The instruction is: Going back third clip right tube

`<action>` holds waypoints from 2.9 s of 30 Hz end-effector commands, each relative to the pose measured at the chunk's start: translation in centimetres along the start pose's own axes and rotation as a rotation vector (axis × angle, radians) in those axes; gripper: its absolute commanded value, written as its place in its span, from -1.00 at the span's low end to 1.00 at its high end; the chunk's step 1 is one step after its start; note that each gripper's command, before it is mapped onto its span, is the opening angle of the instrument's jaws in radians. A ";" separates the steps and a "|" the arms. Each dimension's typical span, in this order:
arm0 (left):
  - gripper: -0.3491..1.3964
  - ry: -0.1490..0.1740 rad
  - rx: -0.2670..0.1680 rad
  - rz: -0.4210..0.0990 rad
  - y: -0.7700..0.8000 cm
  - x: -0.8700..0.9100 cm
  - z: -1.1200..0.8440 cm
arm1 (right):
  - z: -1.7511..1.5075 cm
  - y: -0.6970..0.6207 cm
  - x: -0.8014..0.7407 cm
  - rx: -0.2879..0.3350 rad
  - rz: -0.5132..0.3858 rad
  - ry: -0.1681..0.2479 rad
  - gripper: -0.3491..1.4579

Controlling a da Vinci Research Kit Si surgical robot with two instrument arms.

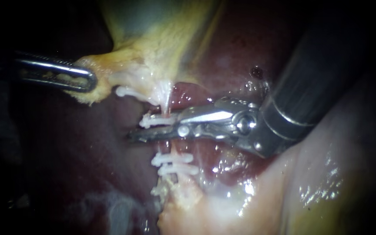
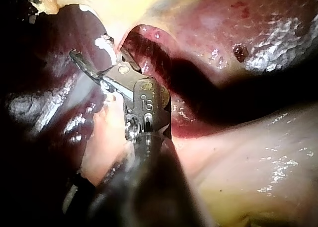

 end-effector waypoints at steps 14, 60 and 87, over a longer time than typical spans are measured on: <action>-1.00 0.000 0.001 0.001 0.00 -0.01 0.01 | -0.18 0.34 -0.05 0.009 -0.273 0.030 -0.06; -1.00 0.000 0.001 0.001 -0.01 -0.02 0.00 | -1.75 0.08 -0.33 0.084 -0.730 0.001 -0.06; -1.00 0.002 0.007 0.007 -0.15 -0.10 0.15 | -1.85 0.10 -0.35 0.087 -0.731 0.000 -0.06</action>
